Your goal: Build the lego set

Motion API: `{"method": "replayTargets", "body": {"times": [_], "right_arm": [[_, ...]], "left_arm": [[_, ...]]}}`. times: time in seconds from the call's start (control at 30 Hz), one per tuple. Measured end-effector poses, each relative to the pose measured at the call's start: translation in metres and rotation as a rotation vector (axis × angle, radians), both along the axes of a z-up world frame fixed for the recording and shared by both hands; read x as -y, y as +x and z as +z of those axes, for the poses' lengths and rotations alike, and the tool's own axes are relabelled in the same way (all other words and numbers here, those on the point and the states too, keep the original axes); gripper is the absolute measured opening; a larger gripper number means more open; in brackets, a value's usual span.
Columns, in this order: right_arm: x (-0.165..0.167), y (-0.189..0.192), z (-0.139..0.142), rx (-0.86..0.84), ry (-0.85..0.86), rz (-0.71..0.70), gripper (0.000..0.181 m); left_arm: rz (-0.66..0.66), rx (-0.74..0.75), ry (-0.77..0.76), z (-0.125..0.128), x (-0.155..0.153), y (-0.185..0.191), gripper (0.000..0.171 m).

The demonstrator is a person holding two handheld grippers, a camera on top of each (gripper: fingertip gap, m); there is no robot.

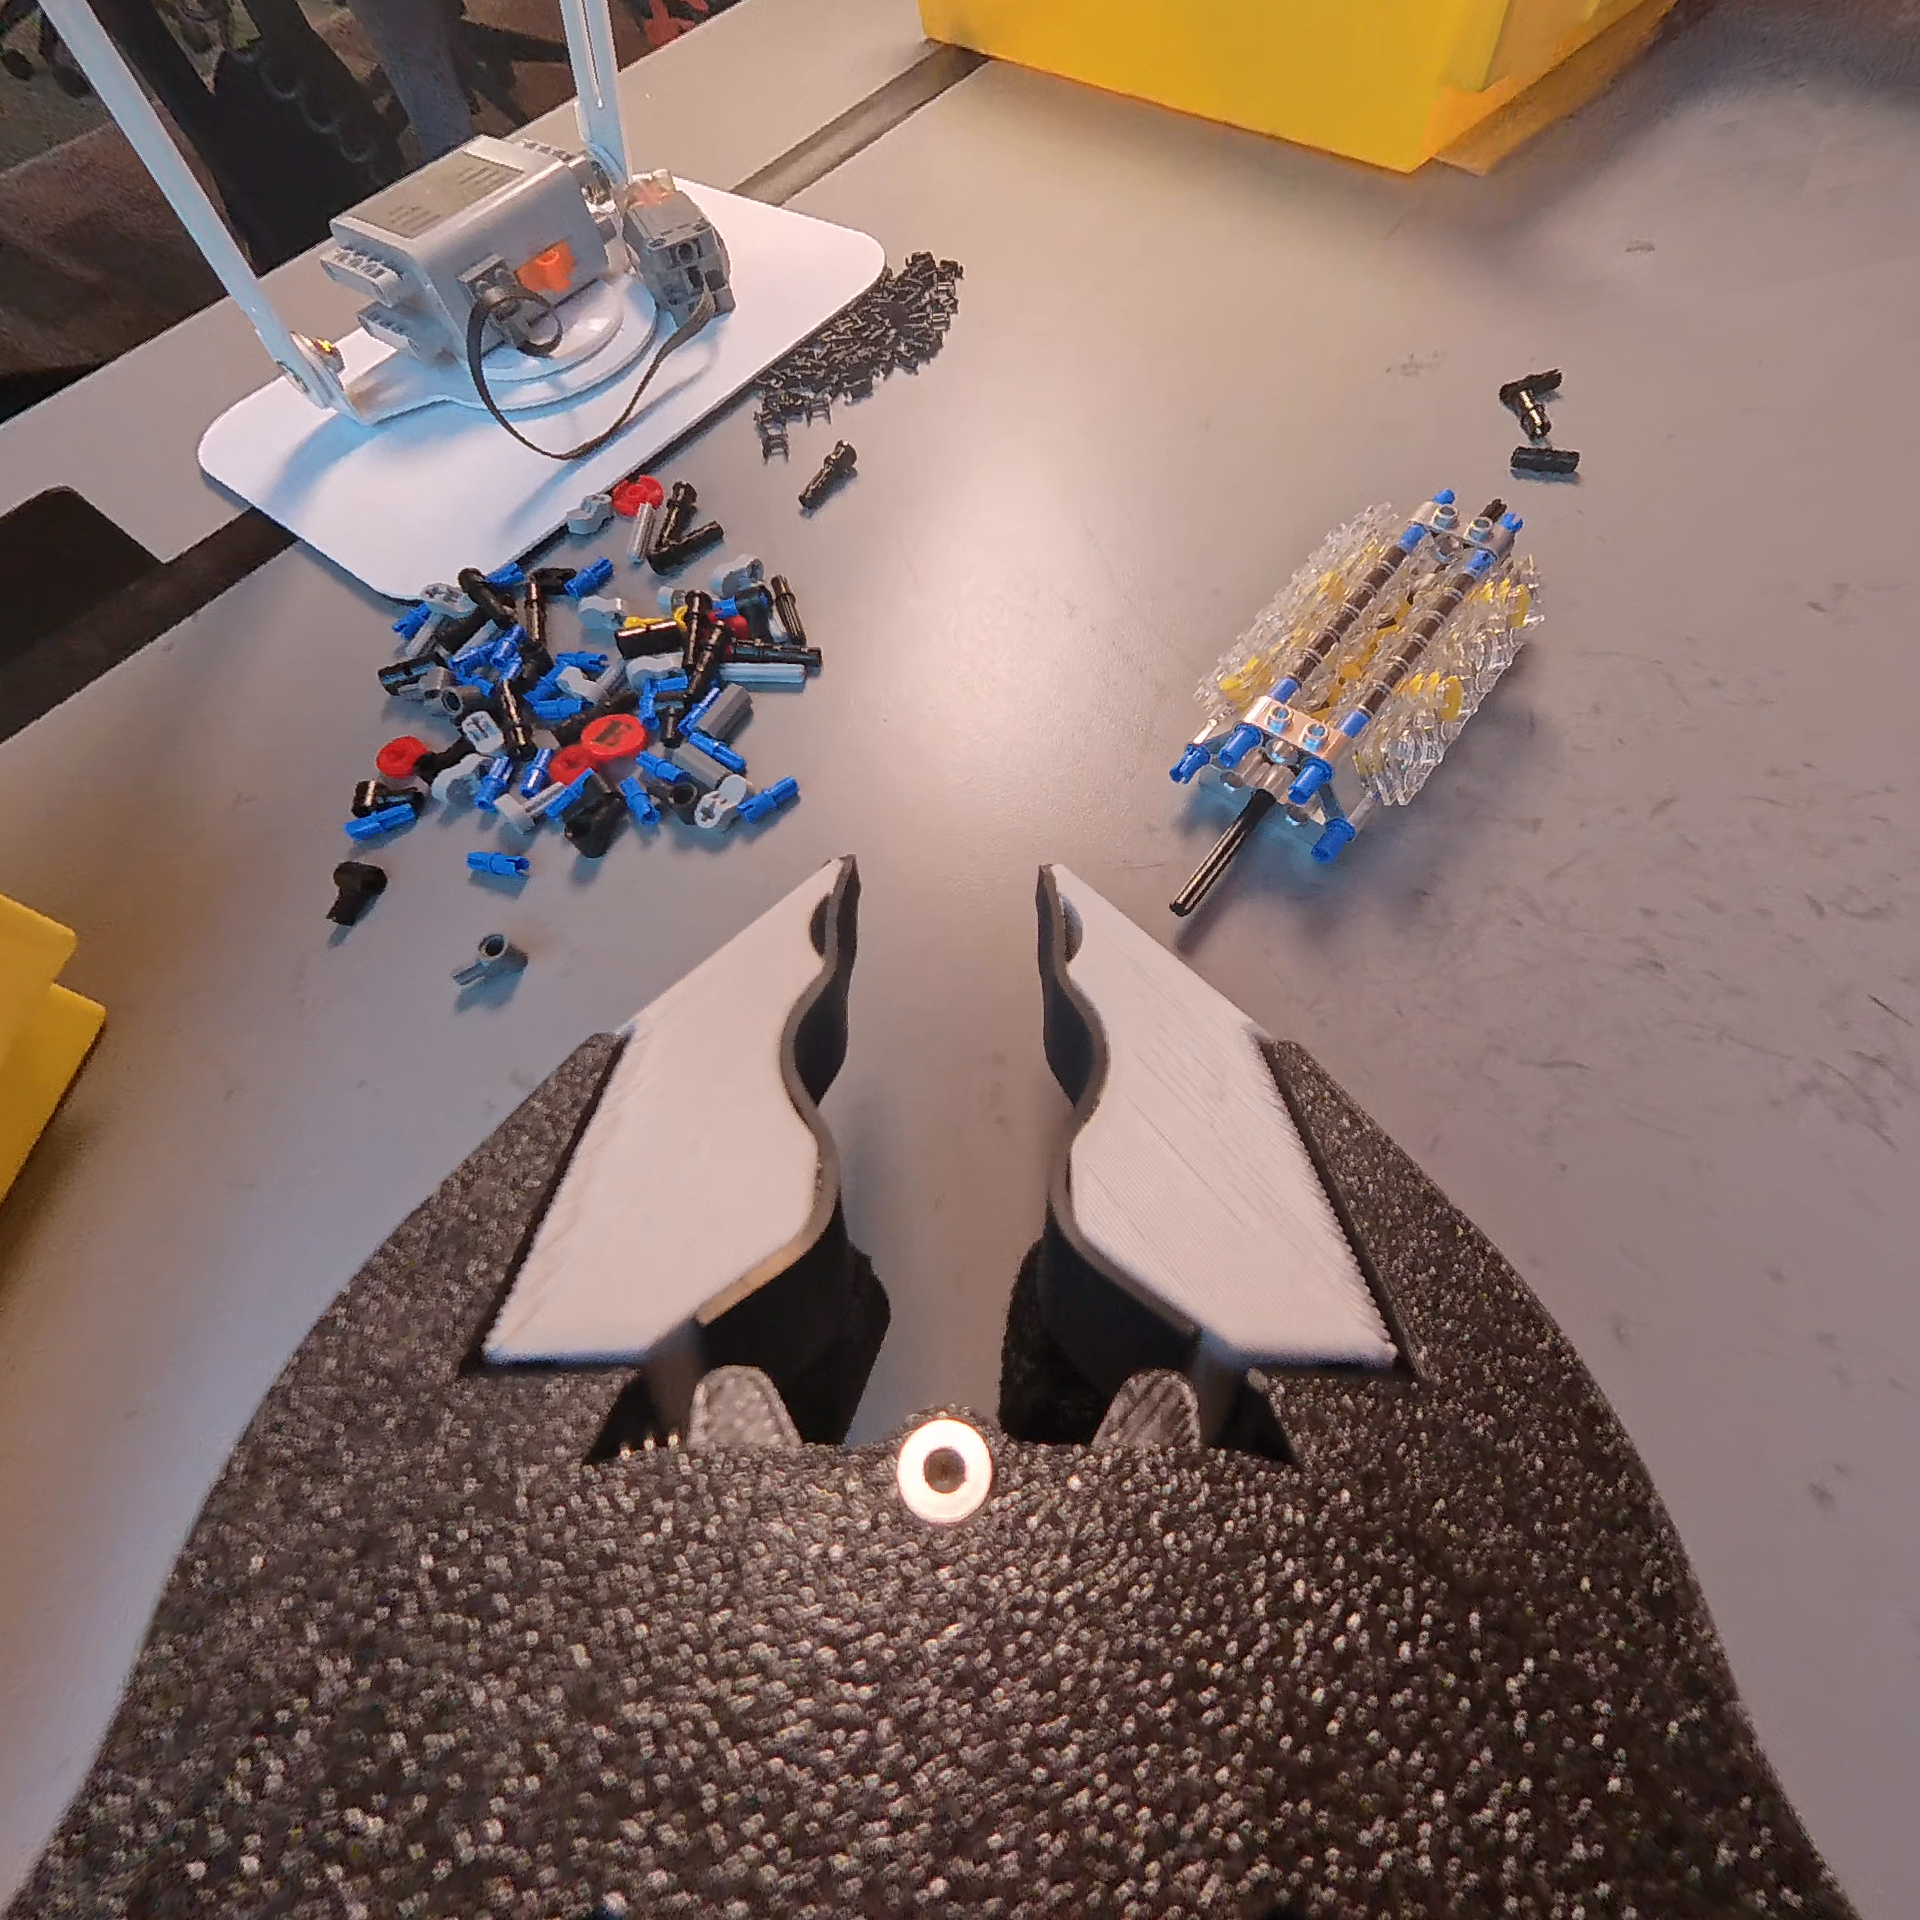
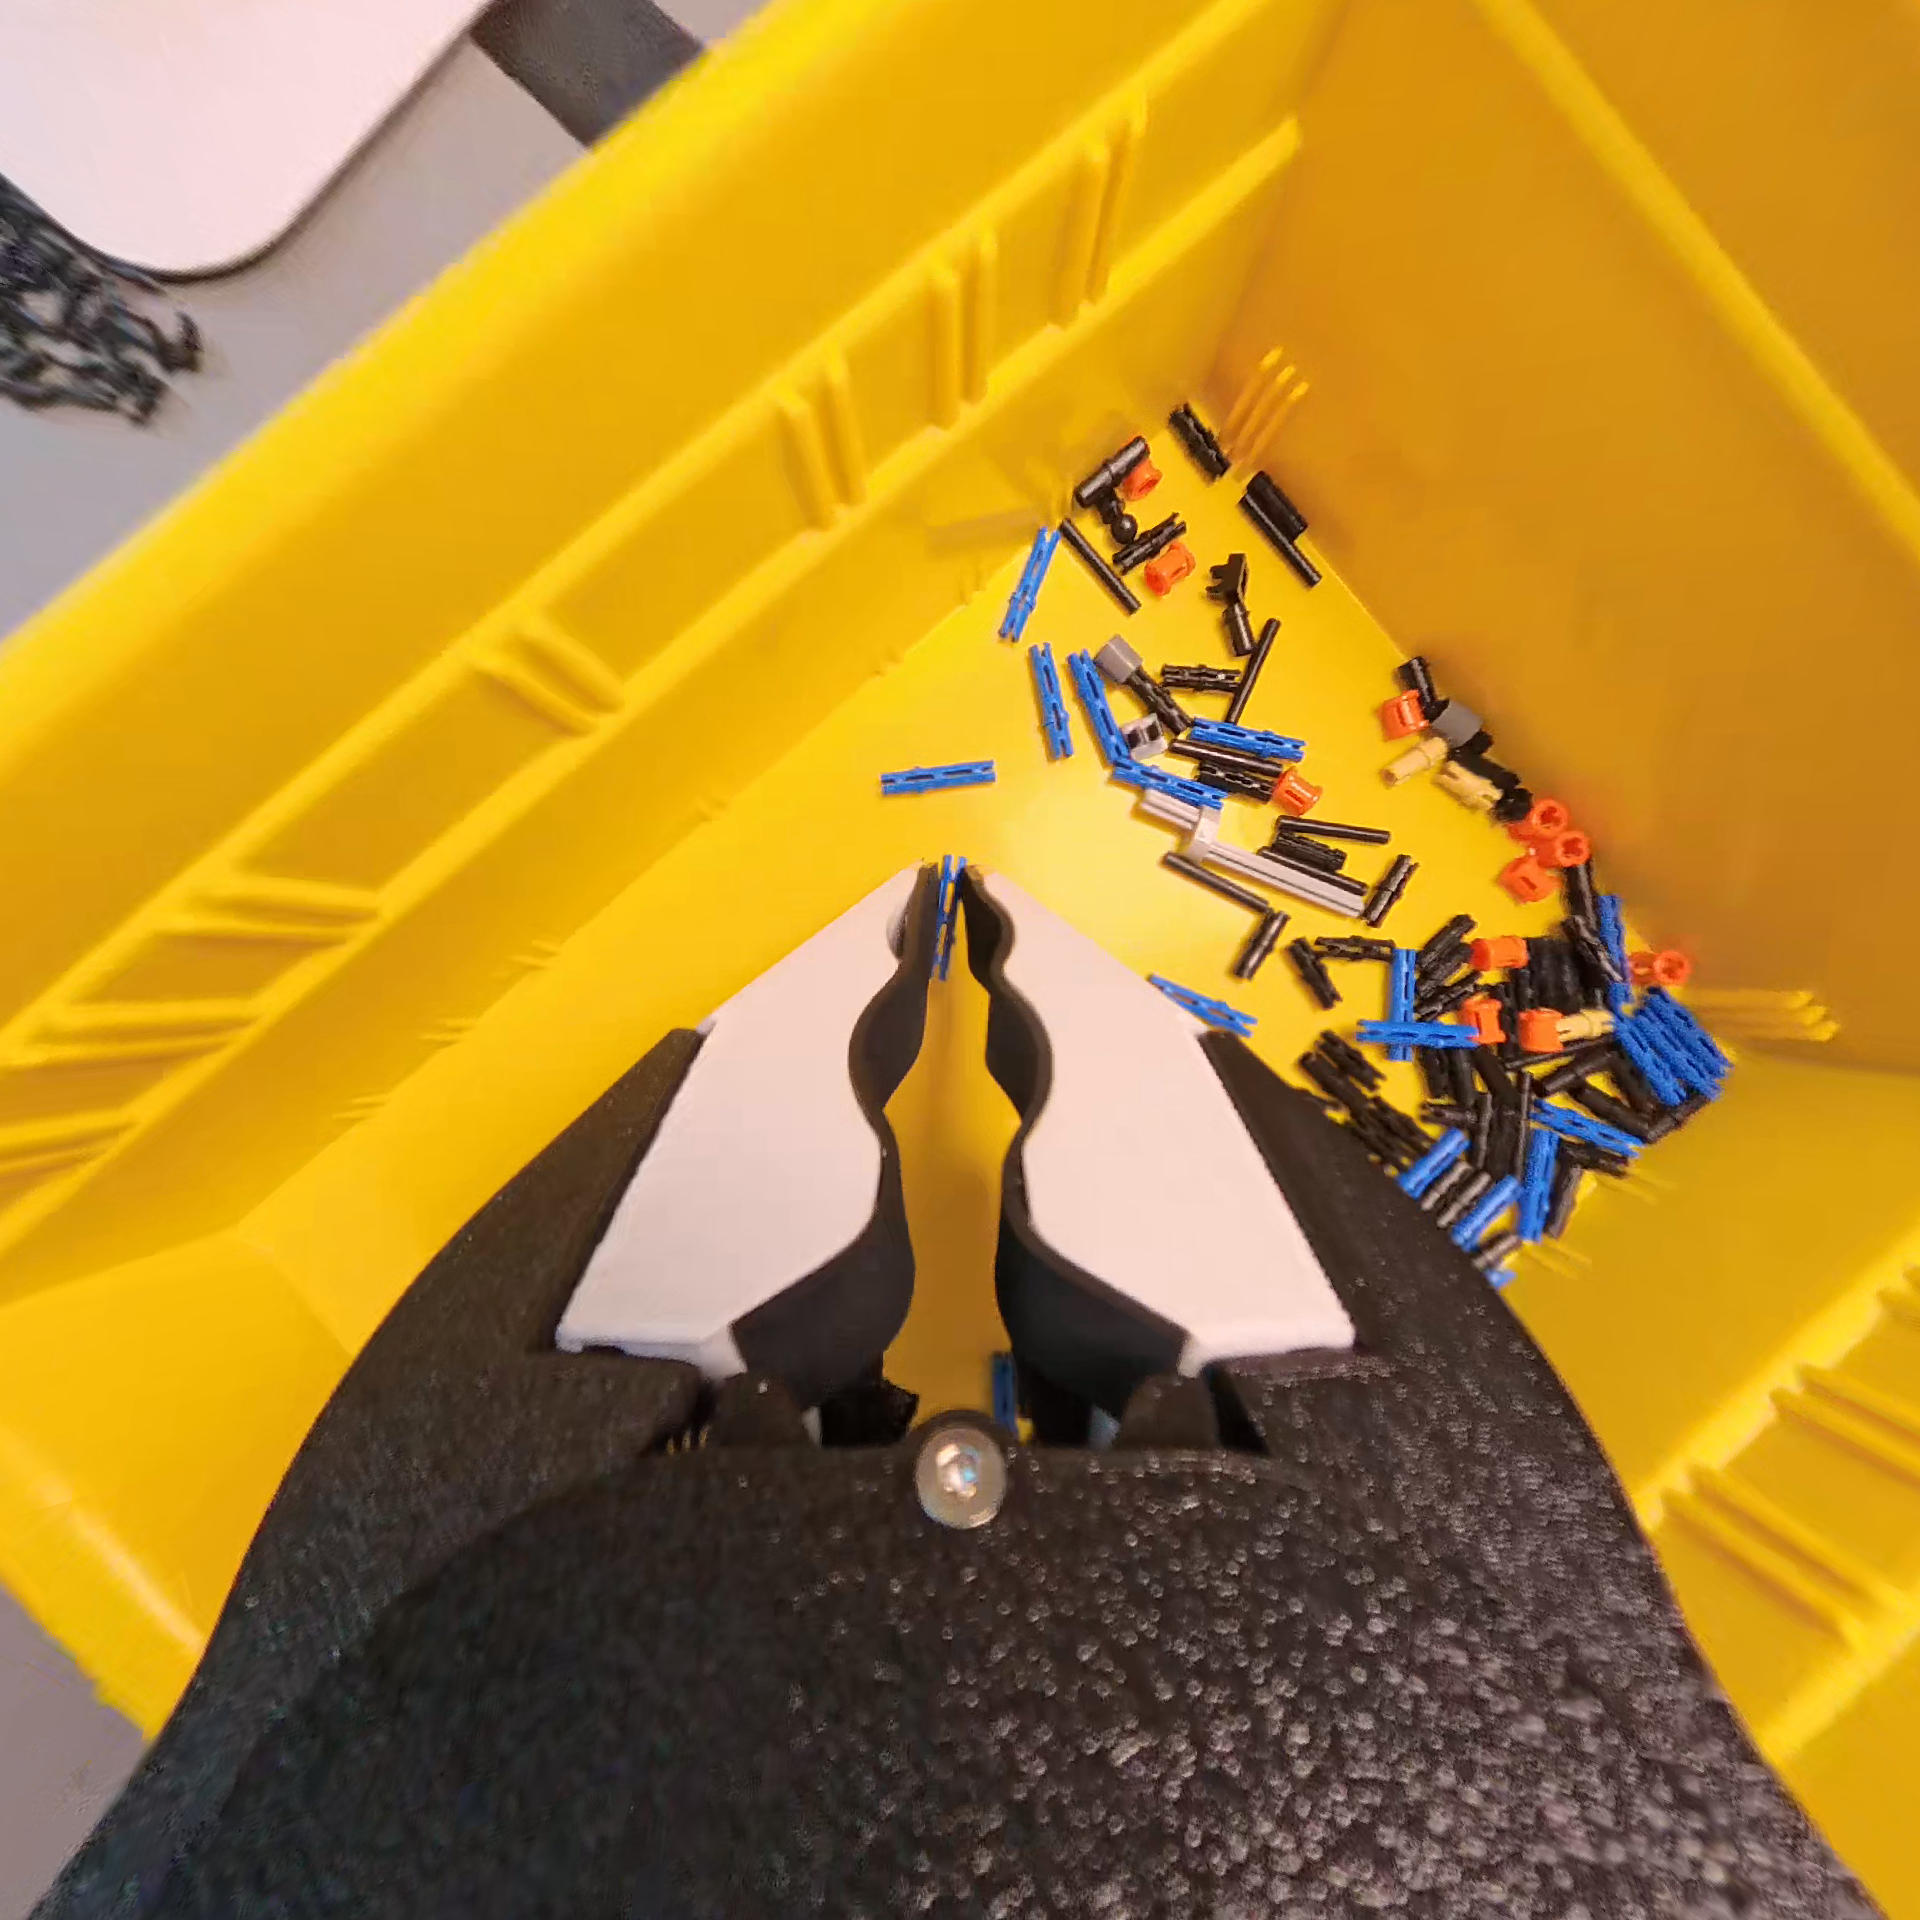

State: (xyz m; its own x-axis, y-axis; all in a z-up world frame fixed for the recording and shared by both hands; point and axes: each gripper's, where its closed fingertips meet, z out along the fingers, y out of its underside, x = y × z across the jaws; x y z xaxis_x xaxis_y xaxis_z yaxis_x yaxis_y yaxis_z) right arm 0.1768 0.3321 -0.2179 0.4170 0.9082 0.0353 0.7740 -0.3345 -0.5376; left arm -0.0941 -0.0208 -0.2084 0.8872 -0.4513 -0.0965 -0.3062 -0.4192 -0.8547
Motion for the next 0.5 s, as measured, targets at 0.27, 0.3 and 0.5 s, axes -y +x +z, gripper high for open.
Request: {"method": "replayTargets", "body": {"times": [0.27,0.3,0.5], "right_arm": [[0.184,-0.029,0.106,-0.27,0.19,0.22,0.002],[0.209,-0.028,0.087,-0.203,0.167,0.25,0.002],[0.264,-0.023,-0.002,-0.049,0.077,0.244,0.003]], "left_arm": [[-0.025,0.01,0.012,0.003,0.002,0.004,0.033],[-0.028,0.01,0.013,0.003,0.002,0.004,0.033],[-0.019,0.029,0.044,0.009,0.003,0.004,0.033]]}}
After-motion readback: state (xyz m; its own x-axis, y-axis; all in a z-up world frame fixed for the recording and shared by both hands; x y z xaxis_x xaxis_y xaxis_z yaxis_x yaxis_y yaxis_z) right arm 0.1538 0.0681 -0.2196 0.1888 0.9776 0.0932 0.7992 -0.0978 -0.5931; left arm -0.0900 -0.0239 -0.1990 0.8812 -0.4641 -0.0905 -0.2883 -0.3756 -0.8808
